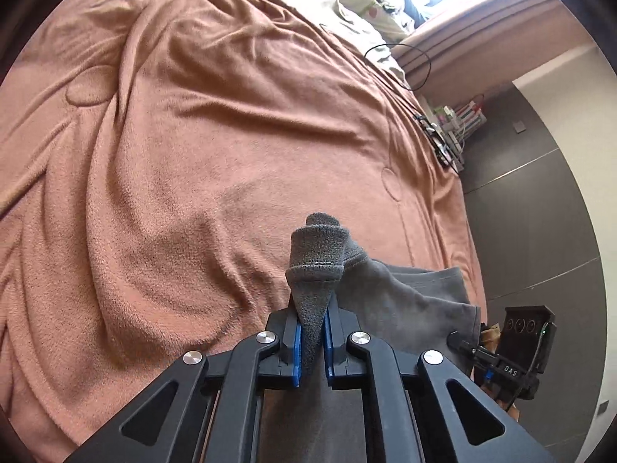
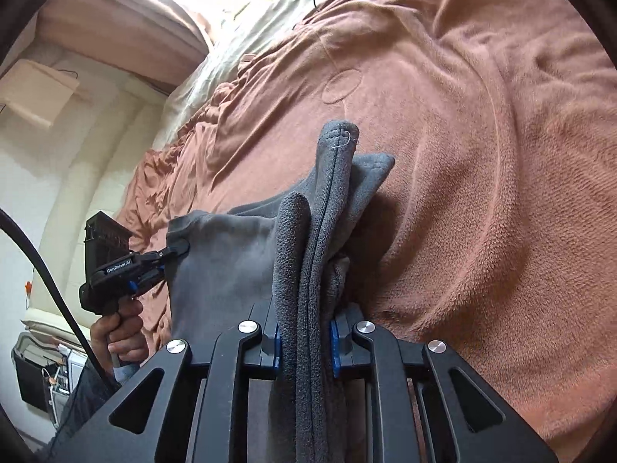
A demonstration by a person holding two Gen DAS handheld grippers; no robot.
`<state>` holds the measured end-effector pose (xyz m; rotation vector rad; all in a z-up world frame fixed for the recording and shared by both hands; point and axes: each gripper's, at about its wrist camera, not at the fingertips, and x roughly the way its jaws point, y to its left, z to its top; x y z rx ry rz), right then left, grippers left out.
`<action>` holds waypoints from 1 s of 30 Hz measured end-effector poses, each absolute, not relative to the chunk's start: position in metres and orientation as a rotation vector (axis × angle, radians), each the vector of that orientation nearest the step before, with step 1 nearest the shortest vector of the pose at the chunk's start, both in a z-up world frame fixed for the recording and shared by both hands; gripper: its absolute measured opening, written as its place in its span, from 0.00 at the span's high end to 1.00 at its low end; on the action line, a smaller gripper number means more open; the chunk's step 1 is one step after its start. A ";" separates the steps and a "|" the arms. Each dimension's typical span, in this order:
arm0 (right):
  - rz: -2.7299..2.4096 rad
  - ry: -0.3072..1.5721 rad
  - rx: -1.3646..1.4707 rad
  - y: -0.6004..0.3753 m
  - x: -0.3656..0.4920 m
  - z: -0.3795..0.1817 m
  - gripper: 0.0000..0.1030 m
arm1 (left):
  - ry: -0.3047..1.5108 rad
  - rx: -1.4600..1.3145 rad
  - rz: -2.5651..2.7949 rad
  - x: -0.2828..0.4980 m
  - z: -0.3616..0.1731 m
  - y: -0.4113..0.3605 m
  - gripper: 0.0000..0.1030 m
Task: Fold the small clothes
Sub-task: 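Close the left gripper on the shirt end while the right gripper holds, then lift the folded shirt with both grippers and carry it toward the clothes stack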
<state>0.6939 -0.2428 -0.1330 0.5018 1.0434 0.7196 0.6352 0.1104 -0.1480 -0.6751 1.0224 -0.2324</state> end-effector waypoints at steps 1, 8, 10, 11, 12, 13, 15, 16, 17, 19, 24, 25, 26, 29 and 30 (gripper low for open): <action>0.712 1.033 0.488 -0.241 0.689 -0.126 0.87 | 1.014 -0.674 -0.238 0.633 -0.142 0.109 0.92; 0.665 0.959 0.399 -0.225 0.652 -0.082 0.87 | 0.932 -0.657 -0.265 0.607 -0.096 0.099 0.92; 0.657 0.922 0.381 -0.222 0.637 -0.067 0.87 | 0.903 -0.671 -0.272 0.598 -0.084 0.097 0.93; 0.651 0.909 0.377 -0.221 0.630 -0.062 0.87 | 0.893 -0.677 -0.277 0.593 -0.078 0.097 0.93; 0.640 0.898 0.372 -0.220 0.623 -0.057 0.87 | 0.885 -0.680 -0.284 0.589 -0.072 0.095 0.93; 0.630 0.888 0.366 -0.221 0.616 -0.053 0.88 | 0.875 -0.679 -0.292 0.584 -0.065 0.094 0.93; 0.616 0.865 0.357 -0.224 0.601 -0.044 0.88 | 0.853 -0.665 -0.304 0.573 -0.050 0.089 0.93; 0.610 0.853 0.352 -0.224 0.594 -0.040 0.88 | 0.840 -0.658 -0.310 0.566 -0.041 0.087 0.93; 0.608 0.840 0.351 -0.224 0.586 -0.036 0.88 | 0.831 -0.654 -0.313 0.561 -0.035 0.085 0.93; 0.605 0.815 0.345 -0.227 0.569 -0.025 0.88 | 0.812 -0.653 -0.320 0.548 -0.021 0.082 0.93; 0.600 0.774 0.328 -0.239 0.523 -0.001 0.88 | 0.760 -0.642 -0.341 0.512 0.009 0.075 0.93; 0.598 0.765 0.318 -0.241 0.516 0.002 0.88 | 0.749 -0.642 -0.348 0.503 0.015 0.074 0.93; 0.595 0.757 0.304 -0.243 0.507 0.006 0.88 | 0.742 -0.642 -0.352 0.497 0.018 0.072 0.93; 0.589 0.739 0.273 -0.250 0.477 0.021 0.88 | 0.720 -0.641 -0.362 0.478 0.032 0.071 0.93; 0.587 0.733 0.267 -0.252 0.468 0.026 0.88 | 0.712 -0.639 -0.363 0.471 0.036 0.071 0.93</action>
